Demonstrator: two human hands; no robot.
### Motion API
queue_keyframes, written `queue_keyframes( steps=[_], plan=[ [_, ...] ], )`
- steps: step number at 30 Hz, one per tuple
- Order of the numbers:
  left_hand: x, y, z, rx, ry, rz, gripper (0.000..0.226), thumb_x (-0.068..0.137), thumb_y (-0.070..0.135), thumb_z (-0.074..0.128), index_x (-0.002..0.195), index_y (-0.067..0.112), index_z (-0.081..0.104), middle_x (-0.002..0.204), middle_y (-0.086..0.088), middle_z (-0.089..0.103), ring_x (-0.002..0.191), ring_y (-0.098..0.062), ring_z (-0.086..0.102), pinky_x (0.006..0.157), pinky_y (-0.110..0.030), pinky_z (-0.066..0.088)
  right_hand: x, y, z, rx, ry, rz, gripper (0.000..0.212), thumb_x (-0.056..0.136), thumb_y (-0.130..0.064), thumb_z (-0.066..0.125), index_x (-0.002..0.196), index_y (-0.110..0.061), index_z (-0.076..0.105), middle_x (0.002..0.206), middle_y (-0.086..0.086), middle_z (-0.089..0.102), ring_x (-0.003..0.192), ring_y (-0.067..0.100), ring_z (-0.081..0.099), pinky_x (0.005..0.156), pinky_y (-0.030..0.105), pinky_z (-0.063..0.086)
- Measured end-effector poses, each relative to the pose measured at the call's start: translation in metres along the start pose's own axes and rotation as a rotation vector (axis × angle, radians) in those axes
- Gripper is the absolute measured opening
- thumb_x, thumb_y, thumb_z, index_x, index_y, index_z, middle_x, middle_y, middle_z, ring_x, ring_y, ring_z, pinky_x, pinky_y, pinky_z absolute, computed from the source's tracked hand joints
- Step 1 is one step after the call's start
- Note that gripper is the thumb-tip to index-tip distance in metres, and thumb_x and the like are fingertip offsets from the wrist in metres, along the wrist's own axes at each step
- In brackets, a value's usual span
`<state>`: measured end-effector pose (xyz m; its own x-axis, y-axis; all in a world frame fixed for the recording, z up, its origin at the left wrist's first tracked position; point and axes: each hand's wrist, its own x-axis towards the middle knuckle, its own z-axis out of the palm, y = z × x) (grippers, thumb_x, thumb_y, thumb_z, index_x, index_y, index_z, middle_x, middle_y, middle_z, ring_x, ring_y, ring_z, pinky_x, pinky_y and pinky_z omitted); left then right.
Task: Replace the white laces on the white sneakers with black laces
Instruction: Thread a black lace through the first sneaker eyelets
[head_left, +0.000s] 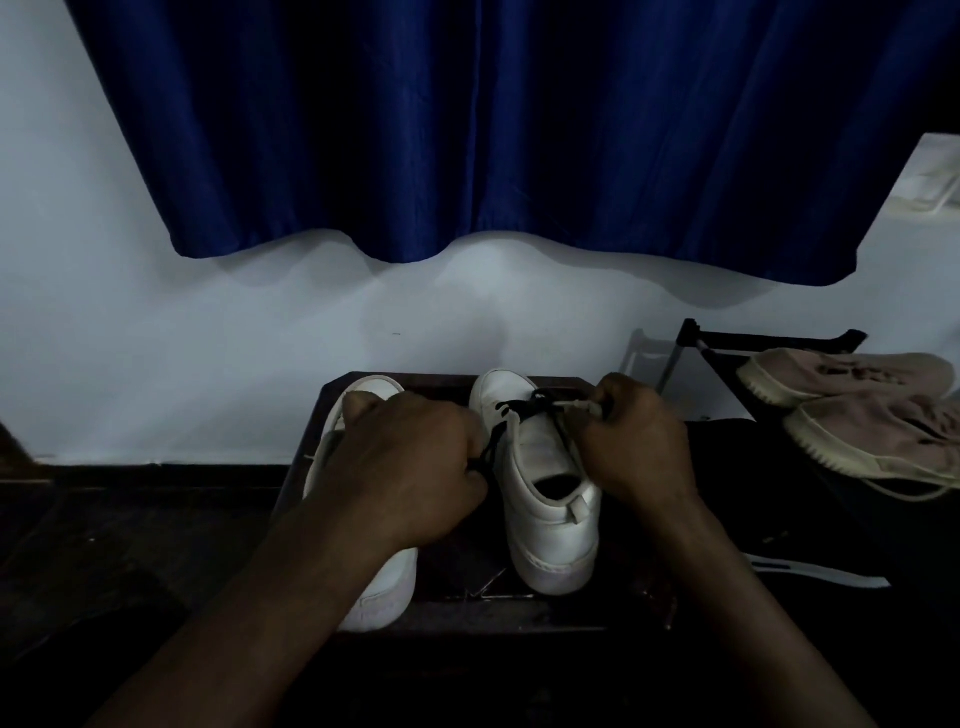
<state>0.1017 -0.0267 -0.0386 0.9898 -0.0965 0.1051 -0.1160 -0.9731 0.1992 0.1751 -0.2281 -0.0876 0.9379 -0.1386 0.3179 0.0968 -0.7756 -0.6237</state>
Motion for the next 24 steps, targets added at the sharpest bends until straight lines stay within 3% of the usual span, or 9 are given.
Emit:
queue_keyframes(
  steps=[3,5,11,16,19,24],
  plan=[
    [0.008,0.0,0.005,-0.276,0.113,-0.068,0.014,0.089,0.044,0.068,0.099,0.036,0.074,0.087,0.02,0.074,0.094,-0.001,0.067,0.096,-0.035,0.048,-0.001,0.001,0.0,0.023,-0.002,0.0,0.024,0.078,-0.04,0.069,0.069,-0.024,0.054,0.068,-0.003,0.064,0.074,0.029,0.065,0.069,0.036,0.054],
    [0.012,0.003,0.007,-0.339,0.18,-0.093,0.008,0.088,0.041,0.073,0.094,0.037,0.076,0.084,0.024,0.073,0.092,-0.002,0.069,0.093,-0.037,0.052,-0.001,0.002,0.001,0.037,-0.009,0.005,0.024,0.078,-0.042,0.069,0.07,-0.024,0.055,0.067,-0.005,0.064,0.073,0.026,0.065,0.069,0.036,0.054],
    [0.013,0.012,0.012,-0.251,0.194,-0.051,0.011,0.085,0.037,0.063,0.085,0.035,0.074,0.08,0.016,0.073,0.086,-0.008,0.069,0.092,-0.043,0.05,-0.002,0.0,0.003,0.079,-0.016,0.017,0.026,0.072,-0.052,0.062,0.069,-0.026,0.057,0.07,-0.006,0.067,0.075,0.024,0.066,0.067,0.033,0.051],
    [0.013,0.011,0.008,-0.188,0.234,-0.054,0.018,0.079,0.044,0.07,0.071,0.028,0.069,0.067,0.012,0.068,0.076,-0.009,0.065,0.087,-0.04,0.051,0.0,0.001,0.003,0.009,0.041,0.005,0.025,0.079,-0.04,0.066,0.068,-0.022,0.055,0.067,-0.002,0.064,0.073,0.028,0.065,0.066,0.033,0.05],
    [0.013,0.008,0.005,-0.154,0.169,-0.038,0.018,0.075,0.042,0.073,0.071,0.025,0.069,0.066,0.012,0.066,0.074,-0.005,0.061,0.087,-0.037,0.049,0.001,-0.001,0.003,0.011,0.059,0.024,0.022,0.078,-0.037,0.064,0.066,-0.02,0.055,0.067,0.0,0.065,0.074,0.03,0.066,0.068,0.034,0.052],
    [0.01,-0.003,-0.013,-0.028,-0.119,0.029,0.013,0.077,0.042,0.07,0.077,0.029,0.071,0.071,0.014,0.066,0.083,-0.003,0.061,0.098,-0.042,0.044,0.0,-0.003,0.001,0.031,0.053,0.05,0.021,0.081,-0.035,0.065,0.069,-0.019,0.058,0.071,0.0,0.066,0.079,0.031,0.066,0.071,0.034,0.052]
  ],
)
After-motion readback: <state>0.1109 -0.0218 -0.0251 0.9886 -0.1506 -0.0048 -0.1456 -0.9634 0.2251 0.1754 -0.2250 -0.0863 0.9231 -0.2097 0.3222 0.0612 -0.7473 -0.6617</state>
